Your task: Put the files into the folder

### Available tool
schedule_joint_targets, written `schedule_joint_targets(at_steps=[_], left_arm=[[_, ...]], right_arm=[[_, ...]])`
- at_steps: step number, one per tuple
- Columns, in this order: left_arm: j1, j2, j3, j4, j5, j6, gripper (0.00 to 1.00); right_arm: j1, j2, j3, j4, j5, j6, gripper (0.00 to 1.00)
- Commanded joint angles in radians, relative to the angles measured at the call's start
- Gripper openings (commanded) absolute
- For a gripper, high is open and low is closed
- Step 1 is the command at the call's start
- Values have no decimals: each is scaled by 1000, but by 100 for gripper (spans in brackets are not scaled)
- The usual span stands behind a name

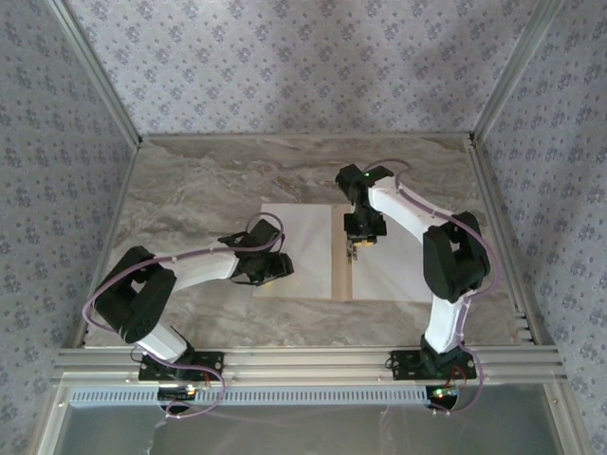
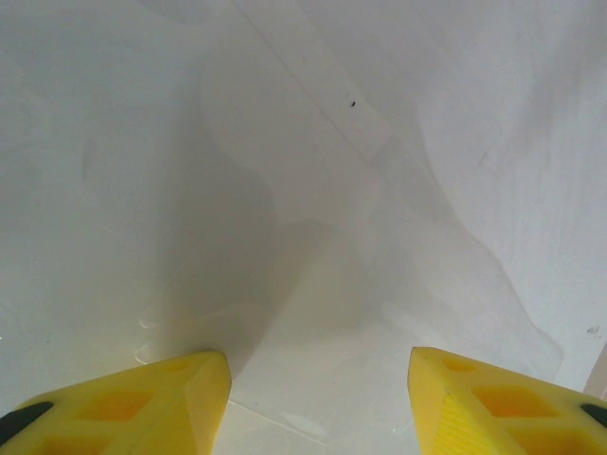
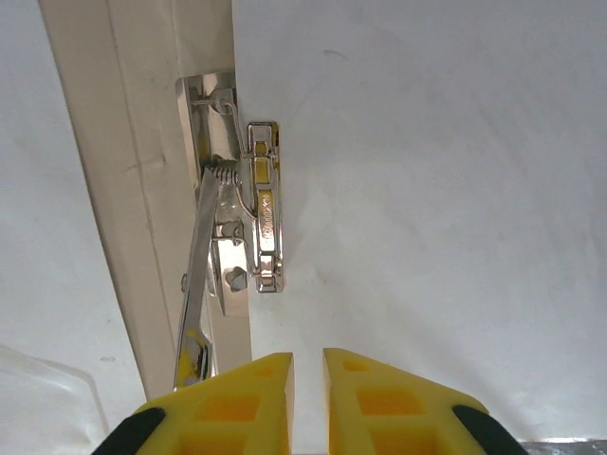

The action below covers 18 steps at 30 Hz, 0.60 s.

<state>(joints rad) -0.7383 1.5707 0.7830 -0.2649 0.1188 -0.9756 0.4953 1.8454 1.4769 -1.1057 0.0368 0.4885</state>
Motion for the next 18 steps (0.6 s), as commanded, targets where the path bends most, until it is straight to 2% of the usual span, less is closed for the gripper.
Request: schedule_joint_targets(at_steps=[1,6,12,18], left_arm=[[-27,42,-47,-31,16,-45,55],[-50,48,-52,4,13,-79,55],[-55,49,-56,9,10,-86,55],[-55,51,-49,-4,4,-77,55]], right_arm=[[-3,-56,22,-29,-38,7,21],[-4,-95,-19,31,-129,6,30],[-3,-85,-51,45,-119,18,36],[-6,-55,-60,70,-121,21,37]])
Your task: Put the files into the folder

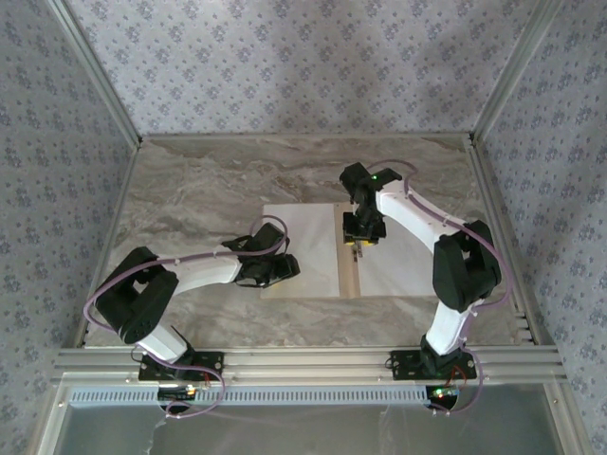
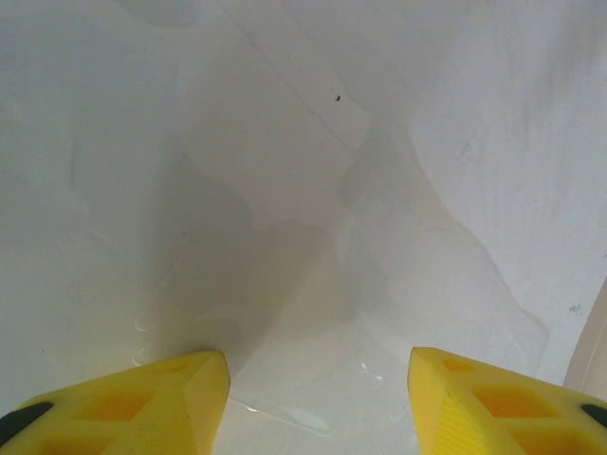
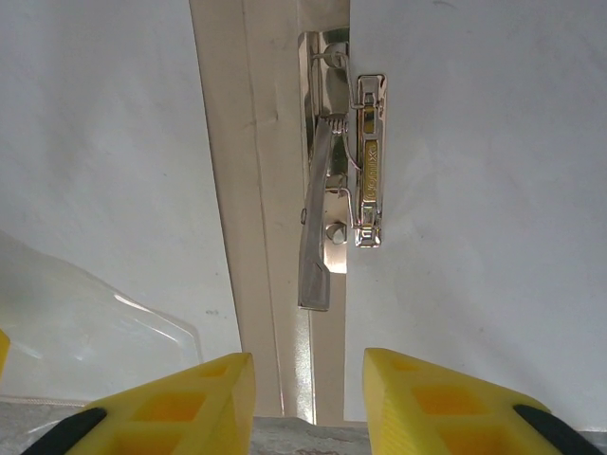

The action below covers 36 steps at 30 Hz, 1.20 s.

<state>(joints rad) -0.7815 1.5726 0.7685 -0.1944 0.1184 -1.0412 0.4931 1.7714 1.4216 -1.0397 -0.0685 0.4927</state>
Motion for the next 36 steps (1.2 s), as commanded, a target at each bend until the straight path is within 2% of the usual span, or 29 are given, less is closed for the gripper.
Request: schedule_joint_targets(at_steps=[1,36], left_arm=[[-12,48,-36,-76,4,-10,55],[-12,69,-4,-125,-8,18,55]], right_arm=[[-6,25,-4,5,-18,16,37],[-28,100,-19,26,-33,2,16]])
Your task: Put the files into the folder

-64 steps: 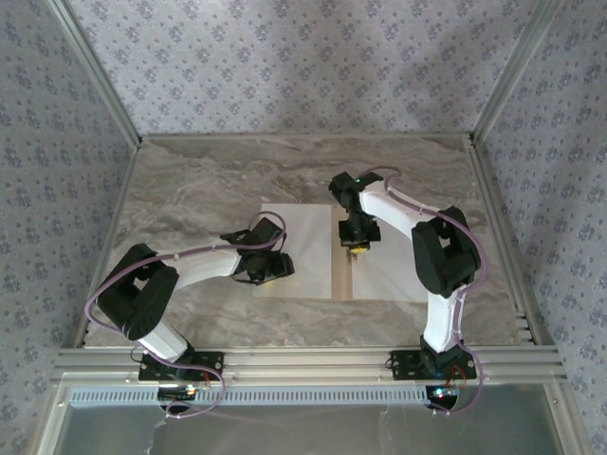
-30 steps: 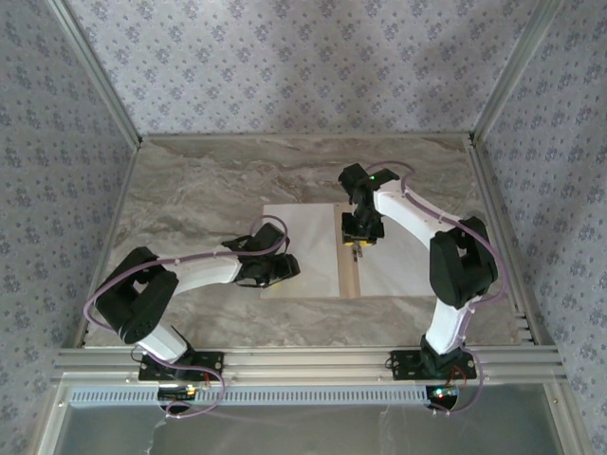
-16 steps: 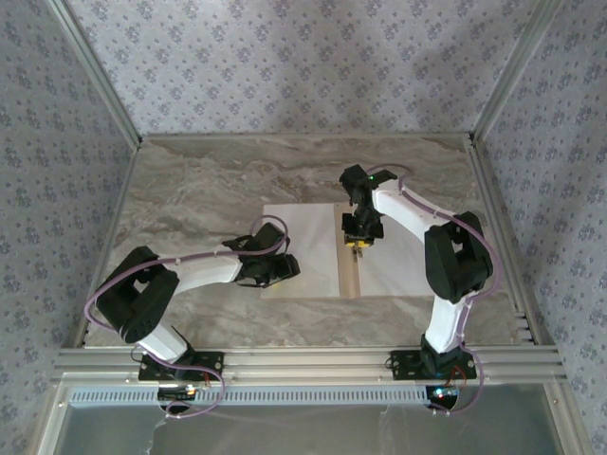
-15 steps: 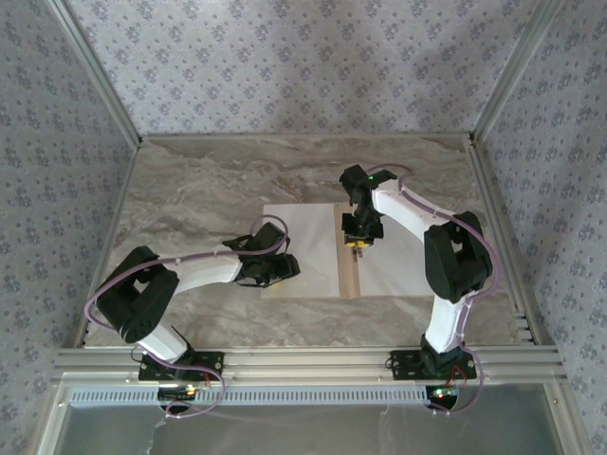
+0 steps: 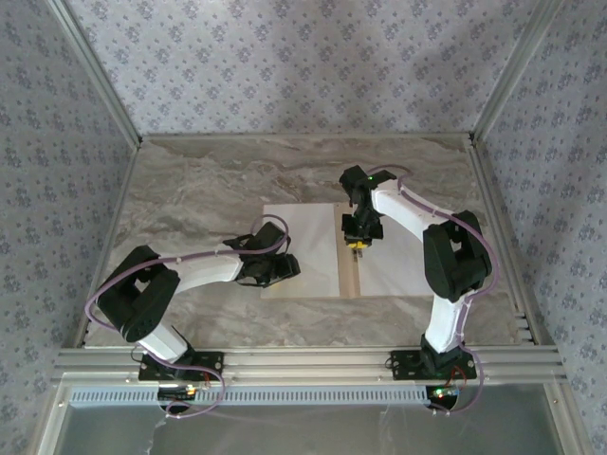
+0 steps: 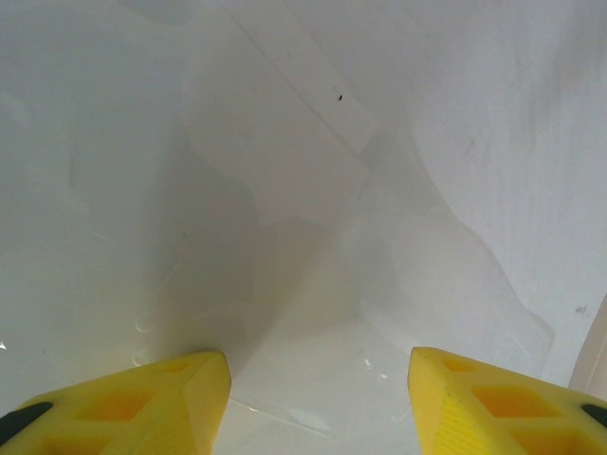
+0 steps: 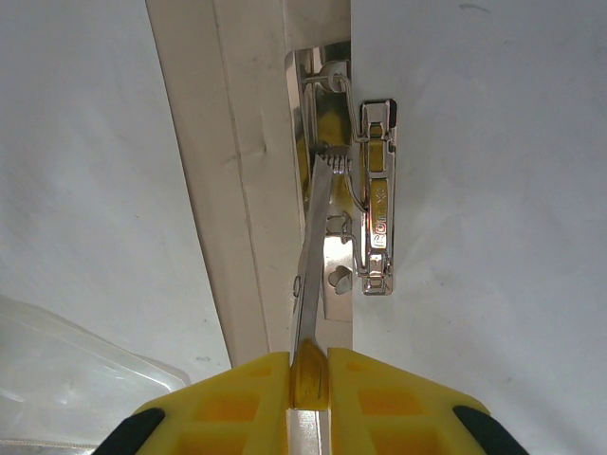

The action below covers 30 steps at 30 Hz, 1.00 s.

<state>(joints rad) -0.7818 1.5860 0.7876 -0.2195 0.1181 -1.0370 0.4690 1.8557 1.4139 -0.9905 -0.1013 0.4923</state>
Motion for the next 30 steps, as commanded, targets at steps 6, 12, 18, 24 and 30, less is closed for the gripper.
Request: schedule_joint_targets(at_steps=[6,12,18,24,30], left_arm=[[-10,57,-26,-101,-11,15,55],[-10,60,-27,-99,-11,15,55],[-10,62,-32,-95,-11,12,55],[-10,62,-36,-93,-11,13,55],[-10,62,-41,-87,-11,11,55]], right_arm=[[-1,22,-15,-30,31,-3,16],[8,23,-25,-39,66,-5,14],[17,23,-43,-40,90,-5,11],[28,23,-63,-32,102,-4,9],[40,27,-75,-31,128,1,9]])
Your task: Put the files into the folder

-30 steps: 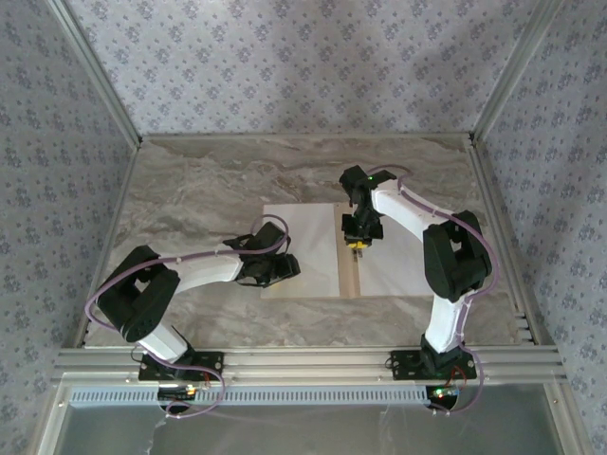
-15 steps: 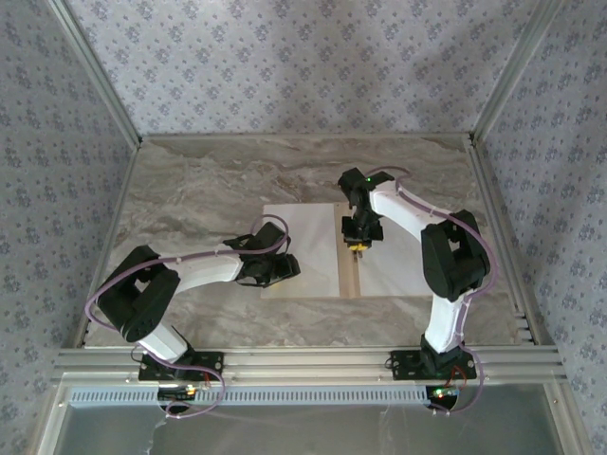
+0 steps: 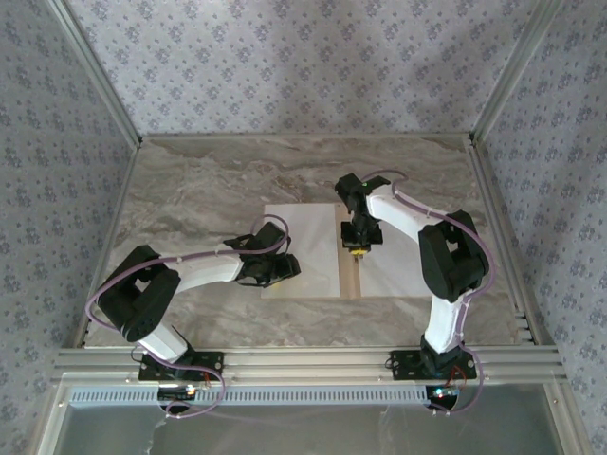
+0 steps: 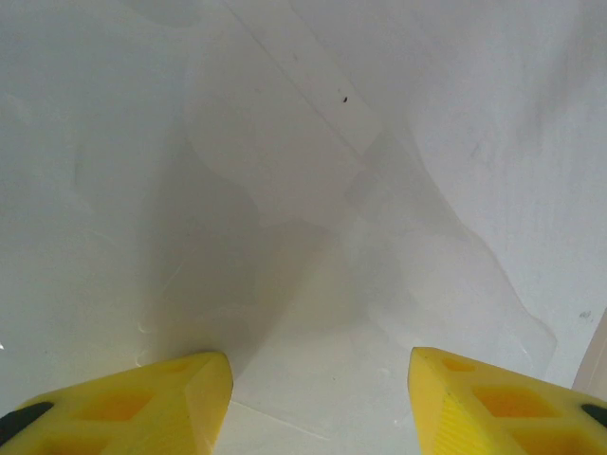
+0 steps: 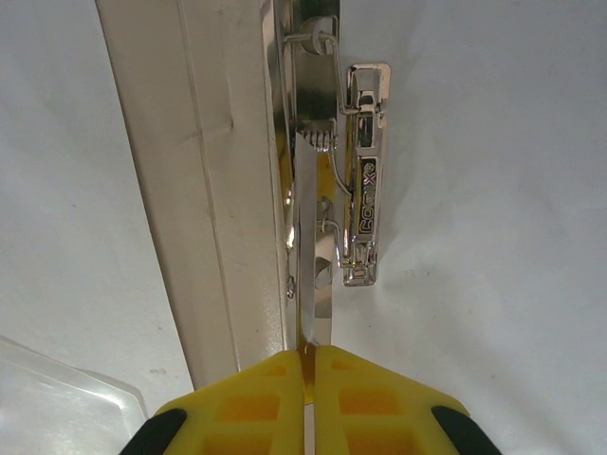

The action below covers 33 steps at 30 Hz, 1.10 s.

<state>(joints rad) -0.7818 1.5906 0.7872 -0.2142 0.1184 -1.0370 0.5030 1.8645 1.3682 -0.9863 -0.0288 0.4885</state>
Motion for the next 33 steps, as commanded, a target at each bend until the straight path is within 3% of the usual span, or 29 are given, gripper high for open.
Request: schedule_joint_targets(at_steps=[1,33], left_arm=[[-10,56,-42,-93,-11,11,55],[-2,53,-52,-89,-13,12,55]], right_arm=[[8,19,-29,-35,61,5,9],[45,81,-94,-19,126,40,7]])
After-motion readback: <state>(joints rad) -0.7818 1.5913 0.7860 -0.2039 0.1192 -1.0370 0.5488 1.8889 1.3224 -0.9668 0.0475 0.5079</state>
